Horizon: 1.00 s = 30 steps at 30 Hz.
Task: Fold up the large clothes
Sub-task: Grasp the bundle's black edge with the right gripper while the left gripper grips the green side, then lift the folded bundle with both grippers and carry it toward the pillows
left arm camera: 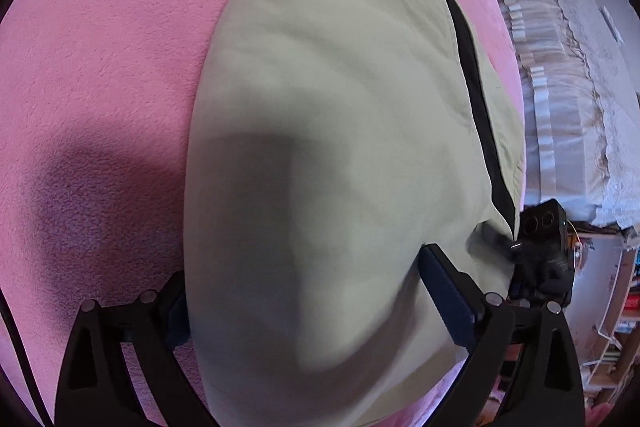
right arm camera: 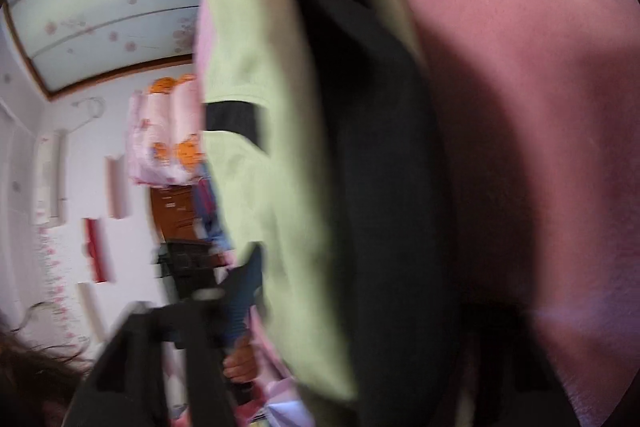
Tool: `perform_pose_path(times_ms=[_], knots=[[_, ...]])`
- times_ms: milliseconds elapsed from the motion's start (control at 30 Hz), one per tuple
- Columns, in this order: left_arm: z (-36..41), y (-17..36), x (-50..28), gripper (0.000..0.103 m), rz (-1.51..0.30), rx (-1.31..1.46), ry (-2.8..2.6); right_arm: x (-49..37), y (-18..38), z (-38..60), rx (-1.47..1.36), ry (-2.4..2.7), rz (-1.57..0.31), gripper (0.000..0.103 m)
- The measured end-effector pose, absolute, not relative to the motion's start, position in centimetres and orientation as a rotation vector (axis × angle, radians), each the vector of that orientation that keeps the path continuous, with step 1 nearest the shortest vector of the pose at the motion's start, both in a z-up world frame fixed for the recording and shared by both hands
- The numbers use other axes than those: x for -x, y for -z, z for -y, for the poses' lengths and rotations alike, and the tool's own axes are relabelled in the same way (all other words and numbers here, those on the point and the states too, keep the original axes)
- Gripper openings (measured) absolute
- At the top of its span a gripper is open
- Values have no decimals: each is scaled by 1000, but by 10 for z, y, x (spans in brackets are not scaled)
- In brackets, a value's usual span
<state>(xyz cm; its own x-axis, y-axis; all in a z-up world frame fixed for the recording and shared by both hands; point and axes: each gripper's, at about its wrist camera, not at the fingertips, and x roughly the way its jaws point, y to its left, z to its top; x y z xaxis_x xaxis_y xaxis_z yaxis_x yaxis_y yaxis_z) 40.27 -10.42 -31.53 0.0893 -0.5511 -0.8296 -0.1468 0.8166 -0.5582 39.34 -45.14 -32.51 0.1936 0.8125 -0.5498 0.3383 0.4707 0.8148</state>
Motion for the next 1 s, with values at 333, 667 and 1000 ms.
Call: perform_pose_path(times_ms=[333, 667, 1000], knots=[[114, 278, -388, 44, -1382, 512, 185, -369, 289, 440, -1109, -369, -1313, 11], [131, 216, -334, 30, -1418, 379, 99, -292, 222, 403, -977, -260, -1363, 10], [117, 141, -233, 27, -1459, 351, 10, -209, 179, 373, -979, -319, -1544, 9]])
